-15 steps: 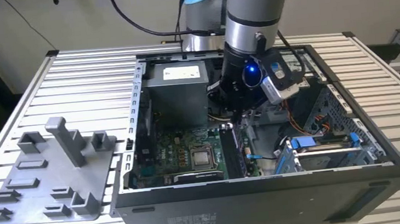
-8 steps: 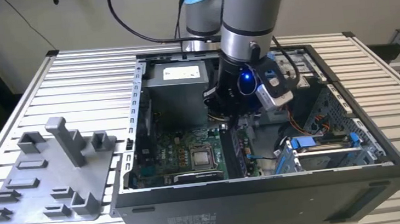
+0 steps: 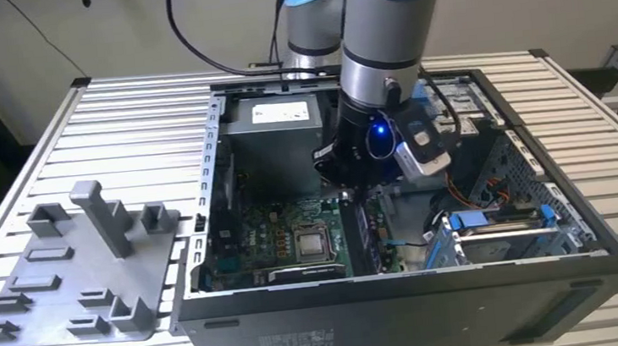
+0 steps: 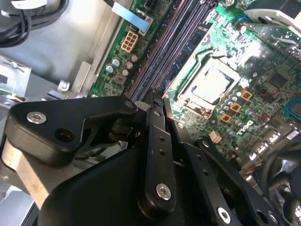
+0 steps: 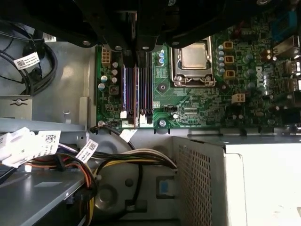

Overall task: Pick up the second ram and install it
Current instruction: 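Insert the second ram into the second slot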

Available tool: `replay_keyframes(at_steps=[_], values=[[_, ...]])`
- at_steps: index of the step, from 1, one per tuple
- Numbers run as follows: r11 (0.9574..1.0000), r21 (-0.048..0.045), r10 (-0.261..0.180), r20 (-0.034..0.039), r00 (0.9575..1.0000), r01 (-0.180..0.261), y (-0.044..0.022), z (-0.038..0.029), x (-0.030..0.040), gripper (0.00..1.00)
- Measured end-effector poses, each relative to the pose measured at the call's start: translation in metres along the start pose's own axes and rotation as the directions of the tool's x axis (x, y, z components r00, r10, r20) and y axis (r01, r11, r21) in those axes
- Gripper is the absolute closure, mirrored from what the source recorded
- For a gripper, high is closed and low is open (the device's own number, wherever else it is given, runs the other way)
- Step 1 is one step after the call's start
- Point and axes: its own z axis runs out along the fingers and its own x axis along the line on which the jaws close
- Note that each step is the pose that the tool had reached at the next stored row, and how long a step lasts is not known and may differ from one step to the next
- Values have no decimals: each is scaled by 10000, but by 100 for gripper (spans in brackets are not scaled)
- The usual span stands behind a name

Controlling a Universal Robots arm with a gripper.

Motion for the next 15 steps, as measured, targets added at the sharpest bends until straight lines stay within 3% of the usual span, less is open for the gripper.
replay_keyframes(at_steps=[15], values=[[10000,-4,1,1,10000,-1,-157,101,26,86]])
